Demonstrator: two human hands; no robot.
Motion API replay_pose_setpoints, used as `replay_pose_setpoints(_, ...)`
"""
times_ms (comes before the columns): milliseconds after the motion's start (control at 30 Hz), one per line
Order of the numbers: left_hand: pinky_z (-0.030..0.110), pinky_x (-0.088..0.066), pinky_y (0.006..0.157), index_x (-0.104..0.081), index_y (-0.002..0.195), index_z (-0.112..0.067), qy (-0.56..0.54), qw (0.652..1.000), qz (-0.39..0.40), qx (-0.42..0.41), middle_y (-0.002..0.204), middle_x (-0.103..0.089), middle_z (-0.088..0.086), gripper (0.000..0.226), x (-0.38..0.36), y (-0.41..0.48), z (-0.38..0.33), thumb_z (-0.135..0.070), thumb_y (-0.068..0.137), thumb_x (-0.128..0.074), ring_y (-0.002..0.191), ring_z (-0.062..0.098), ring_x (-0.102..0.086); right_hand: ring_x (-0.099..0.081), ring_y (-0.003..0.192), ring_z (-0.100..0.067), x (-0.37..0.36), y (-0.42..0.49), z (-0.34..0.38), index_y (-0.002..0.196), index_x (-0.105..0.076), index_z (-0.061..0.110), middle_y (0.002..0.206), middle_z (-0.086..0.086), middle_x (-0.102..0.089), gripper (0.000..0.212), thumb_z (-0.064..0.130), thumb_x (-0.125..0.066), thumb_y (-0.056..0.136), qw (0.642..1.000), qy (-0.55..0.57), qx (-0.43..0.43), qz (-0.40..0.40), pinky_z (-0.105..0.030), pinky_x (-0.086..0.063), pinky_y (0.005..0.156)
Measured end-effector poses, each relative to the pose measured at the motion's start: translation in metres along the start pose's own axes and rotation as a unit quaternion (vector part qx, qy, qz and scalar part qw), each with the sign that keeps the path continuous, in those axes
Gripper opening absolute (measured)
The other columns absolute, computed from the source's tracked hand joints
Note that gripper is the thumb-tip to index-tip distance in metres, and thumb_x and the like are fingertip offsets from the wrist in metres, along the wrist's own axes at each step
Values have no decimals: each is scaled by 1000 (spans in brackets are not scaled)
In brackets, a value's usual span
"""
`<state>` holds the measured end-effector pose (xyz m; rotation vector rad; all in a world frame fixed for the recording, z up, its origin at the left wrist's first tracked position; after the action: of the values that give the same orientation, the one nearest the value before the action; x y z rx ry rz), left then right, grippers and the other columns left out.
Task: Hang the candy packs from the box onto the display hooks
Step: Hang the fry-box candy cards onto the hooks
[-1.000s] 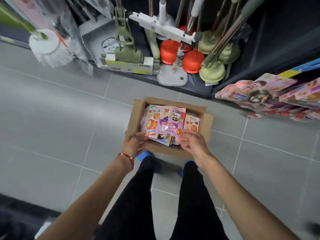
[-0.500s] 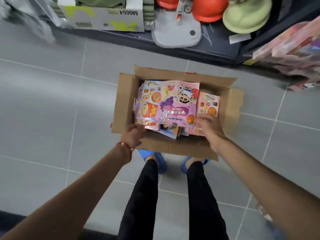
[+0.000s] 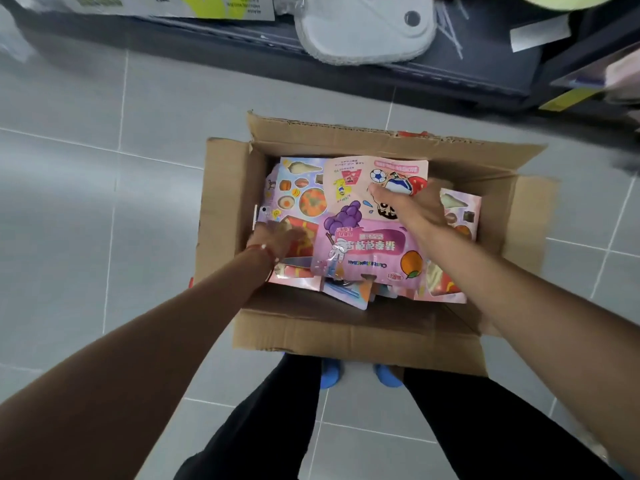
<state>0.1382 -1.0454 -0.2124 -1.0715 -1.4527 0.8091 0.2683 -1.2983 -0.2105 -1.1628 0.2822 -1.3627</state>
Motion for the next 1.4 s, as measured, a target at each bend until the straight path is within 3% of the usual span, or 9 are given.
replay_pose_setpoints(200, 47, -47, 106, -49, 138, -2, 87, 996, -28, -9, 137, -56, 20, 91, -8, 26, 6, -57, 72, -80, 125, 40, -55, -74, 92, -13, 1, 6, -11, 122, -61, 24, 104, 8, -76, 90, 61, -94, 47, 999, 25, -8, -32, -39, -63, 85)
replay_pose_setpoints(333, 44, -42, 111, -42, 143, -8, 72, 996, -57, -16, 143, -48, 16, 83, -9, 17, 9, -54, 82, -75, 133, 36, -48, -73, 96, -17, 15, -3, -21, 119, -51, 19, 105, 5, -73, 88, 51, -97, 52, 995, 52, -34, -75, -36, -62, 81)
replay_pose_setpoints(500, 51, -33, 115, -30, 146, -15, 58, 994, -93, 11, 151, -31, 15, 81, -17, 6, 11, -49, 85, -71, 141, 39, -33, -74, 74, -8, 38, -12, -40, 118, -51, 12, 94, 5, -74, 91, 46, -100, 49, 988, 85, -67, -107, -28, -62, 62)
replay_pose_setpoints(633, 50, -46, 107, -42, 131, -21, -9, 998, -63, -6, 138, -53, 15, 87, -19, 5, 18, -59, 61, -77, 126, 38, -54, -78, 74, -12, 55, -17, -56, 126, -54, 20, 101, 0, -77, 116, 61, -100, 29, 989, 87, -89, -84, -36, -64, 62)
replay_pose_setpoints(733, 50, -48, 104, -47, 121, -22, 17, 994, -103, -26, 131, -55, 13, 72, -9, 1, 17, -55, 67, -80, 124, 35, -54, -75, 81, -9, 67, -19, -53, 135, -41, 28, 100, 9, -73, 110, 47, -102, 45, 993, 49, -63, -89, -35, -63, 66)
replay_pose_setpoints(800, 44, -49, 99, -43, 113, -24, -2, 990, -128, -58, 127, -56, 12, 56, -4, -1, 16, -38, 78, -84, 120, 33, -56, -75, 83, -7, 70, -16, -49, 130, -55, 32, 97, 12, -76, 105, 65, -97, 39, 996, -15, -32, -82, -36, -64, 71)
replay_pose_setpoints(967, 37, -57, 88, -35, 124, -24, -117, 982, -108, -97, 117, -64, 0, 93, 5, -17, 12, -27, 57, -98, 100, 22, -68, -74, 93, -14, 76, -17, -49, 119, -67, 30, 108, 7, -75, 112, 93, -78, 27, 987, -146, -40, -49, -37, -62, 79)
replay_pose_setpoints(1200, 49, -62, 85, -52, 113, -14, -187, 978, -63, -62, 107, -72, 4, 72, 8, -36, 24, -6, 57, -97, 96, 24, -74, -68, 86, -6, 59, -35, -47, 105, -73, 29, 96, 12, -75, 62, 74, -81, 63, 970, -209, -44, 117, -25, -48, 63)
replay_pose_setpoints(1400, 47, -61, 89, -46, 118, -17, -165, 982, -32, -87, 114, -69, 2, 69, 7, -42, 23, -14, 68, -93, 98, 19, -73, -70, 95, -5, 57, -41, -56, 118, -68, 37, 100, 19, -76, 58, 67, -80, 71, 970, -172, -28, 168, -22, -52, 70)
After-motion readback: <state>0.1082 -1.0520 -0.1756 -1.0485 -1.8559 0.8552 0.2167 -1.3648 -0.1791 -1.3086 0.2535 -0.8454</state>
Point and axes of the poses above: each hand's wrist, its own y-axis towards the middle knuckle, its own x-axis out of the back of the hand, z = x × y, the point moved 7 cm from there along y, towards the middle knuckle
